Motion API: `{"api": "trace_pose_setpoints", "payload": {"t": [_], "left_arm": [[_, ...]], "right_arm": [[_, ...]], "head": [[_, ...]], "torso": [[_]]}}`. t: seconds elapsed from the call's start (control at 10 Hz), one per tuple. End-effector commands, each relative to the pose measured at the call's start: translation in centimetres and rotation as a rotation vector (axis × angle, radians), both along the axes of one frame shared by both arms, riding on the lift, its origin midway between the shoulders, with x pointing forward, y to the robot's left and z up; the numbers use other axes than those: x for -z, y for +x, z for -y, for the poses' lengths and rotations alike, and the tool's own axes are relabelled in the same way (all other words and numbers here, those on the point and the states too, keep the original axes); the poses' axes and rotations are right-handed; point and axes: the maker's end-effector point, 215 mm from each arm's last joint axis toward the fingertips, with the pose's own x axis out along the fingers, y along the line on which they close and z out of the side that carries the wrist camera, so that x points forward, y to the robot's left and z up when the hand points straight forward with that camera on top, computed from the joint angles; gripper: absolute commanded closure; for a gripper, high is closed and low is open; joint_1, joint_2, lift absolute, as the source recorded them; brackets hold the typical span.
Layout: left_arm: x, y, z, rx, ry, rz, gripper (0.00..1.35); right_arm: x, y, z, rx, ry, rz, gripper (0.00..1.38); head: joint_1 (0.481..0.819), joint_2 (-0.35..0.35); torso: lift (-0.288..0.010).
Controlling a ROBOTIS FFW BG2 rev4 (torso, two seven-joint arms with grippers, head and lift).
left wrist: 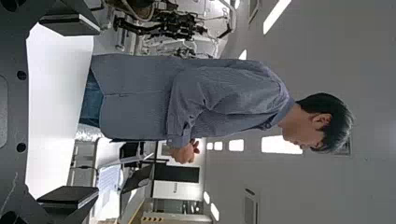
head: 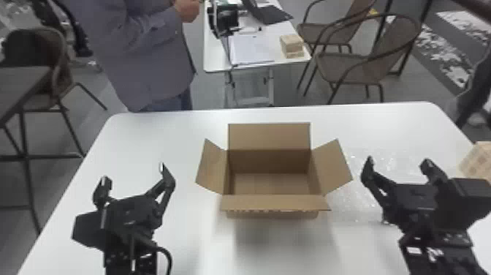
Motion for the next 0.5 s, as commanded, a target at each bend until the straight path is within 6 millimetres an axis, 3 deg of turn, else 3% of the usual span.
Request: {"api": "trace_pose_setpoints", "payload": {"t": [0.0, 0.4], "left_arm": [[0.11, -0.03, 0.0, 0.001, -0.002, -0.003, 0.1], [0.0, 0.1, 0.07, -0.007, 0.001, -0.002, 0.1]], "right_arm": [[-0.09, -0.04, 0.19, 0.003, -0.006, 0.002, 0.2], [-0.17, 0.01, 0.26, 0.006, -0.008, 0.003, 0.2]], "head": [[0.695, 0.083], [0.695, 0.079]], "torso": [[-0.102], [-0.102]]}}
